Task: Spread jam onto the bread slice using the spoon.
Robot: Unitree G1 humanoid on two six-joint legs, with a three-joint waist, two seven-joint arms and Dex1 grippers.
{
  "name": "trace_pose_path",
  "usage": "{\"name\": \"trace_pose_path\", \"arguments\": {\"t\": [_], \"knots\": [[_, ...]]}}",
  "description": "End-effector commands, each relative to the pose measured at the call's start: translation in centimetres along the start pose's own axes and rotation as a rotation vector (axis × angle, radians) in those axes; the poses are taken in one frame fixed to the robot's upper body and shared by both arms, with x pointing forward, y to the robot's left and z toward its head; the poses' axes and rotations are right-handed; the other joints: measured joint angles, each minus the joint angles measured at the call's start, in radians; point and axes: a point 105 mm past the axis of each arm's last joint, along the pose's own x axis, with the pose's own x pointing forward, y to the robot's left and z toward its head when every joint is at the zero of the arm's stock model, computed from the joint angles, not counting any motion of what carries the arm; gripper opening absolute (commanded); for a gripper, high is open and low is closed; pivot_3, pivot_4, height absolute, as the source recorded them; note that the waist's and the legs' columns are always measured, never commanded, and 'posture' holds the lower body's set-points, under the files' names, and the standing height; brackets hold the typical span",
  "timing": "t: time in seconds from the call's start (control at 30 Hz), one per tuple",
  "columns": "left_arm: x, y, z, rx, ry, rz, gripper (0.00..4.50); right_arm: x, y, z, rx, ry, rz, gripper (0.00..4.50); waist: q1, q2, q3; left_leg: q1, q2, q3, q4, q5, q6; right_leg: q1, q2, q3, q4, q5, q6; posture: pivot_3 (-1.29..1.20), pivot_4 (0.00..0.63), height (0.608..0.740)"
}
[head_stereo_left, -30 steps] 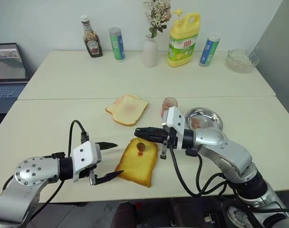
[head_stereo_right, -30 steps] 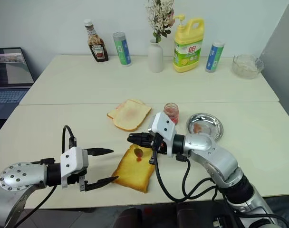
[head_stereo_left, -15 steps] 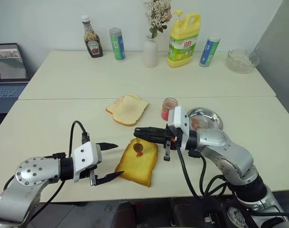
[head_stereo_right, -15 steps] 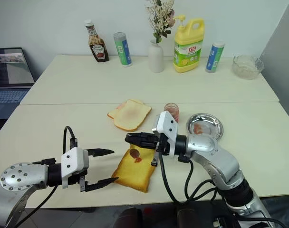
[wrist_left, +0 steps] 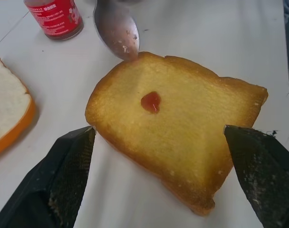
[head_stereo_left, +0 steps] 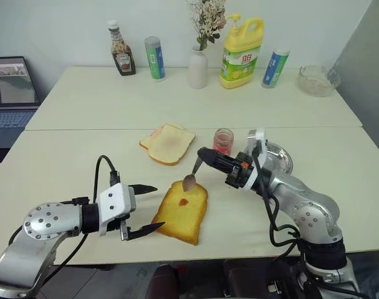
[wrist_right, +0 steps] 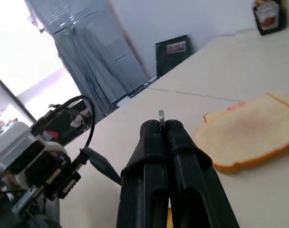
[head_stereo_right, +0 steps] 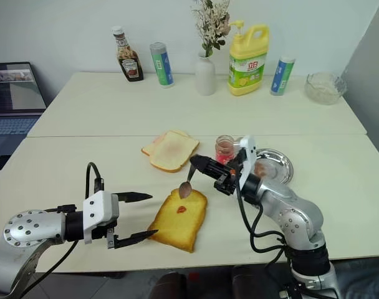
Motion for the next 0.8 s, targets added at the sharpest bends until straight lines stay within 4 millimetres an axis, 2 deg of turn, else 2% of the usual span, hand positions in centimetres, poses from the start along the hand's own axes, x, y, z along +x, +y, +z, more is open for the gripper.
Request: {"name": "trace_pose_path", "arguments": {"t": [0.03,0.13,0.27,0.47,0.67,0.8], "knots": [[-0.1,-0.3,0.6,0.010,-0.030,-0.028,4.50,-0.4,0.4,0.2,0.093,-0.028,-0.010,0.03,-0.001,0.000,0.000,0.000,0.000,0.000,0.000,0.000,0.000,0.000,0.000,0.000,0.000,0.000,0.000,0.00,0.150,0.740],[-0.7,-0.1,0.2,0.013,-0.011,-0.041,4.50,-0.1,0.2,-0.8,0.195,-0.019,-0.029,0.03,-0.002,0.000,0.000,0.000,0.000,0.000,0.000,0.000,0.000,0.000,0.000,0.000,0.000,0.000,0.000,0.00,0.150,0.740],[-1.4,0.3,-1.1,0.006,0.034,-0.042,4.50,0.8,-1.1,-2.0,0.266,0.004,-0.091,0.03,-0.003,0.000,0.000,0.001,0.000,0.000,0.000,0.000,0.000,0.000,0.001,0.000,0.000,0.000,0.000,0.00,0.150,0.740],[-2.0,0.0,-1.4,-0.007,0.046,-0.077,4.50,1.2,-2.8,-3.8,0.365,0.051,-0.174,0.03,-0.003,0.000,0.000,0.000,0.000,0.001,0.000,0.000,0.000,0.000,0.000,0.000,0.000,0.000,0.000,0.00,0.150,0.740],[-1.7,-0.1,-1.4,-0.021,0.045,-0.066,4.50,0.1,-1.3,-5.4,0.412,0.155,-0.086,0.03,-0.003,0.000,0.000,0.000,0.000,0.000,0.000,0.000,0.000,0.000,0.000,0.000,0.000,0.000,0.000,0.00,0.150,0.740],[-1.4,0.0,-1.1,-0.014,0.033,-0.061,4.50,-0.8,-0.5,-5.6,0.437,0.195,-0.039,0.03,-0.003,0.000,0.000,0.000,0.000,0.001,0.000,0.000,0.000,0.000,0.000,0.000,0.000,0.000,0.000,0.00,0.150,0.740]]}}
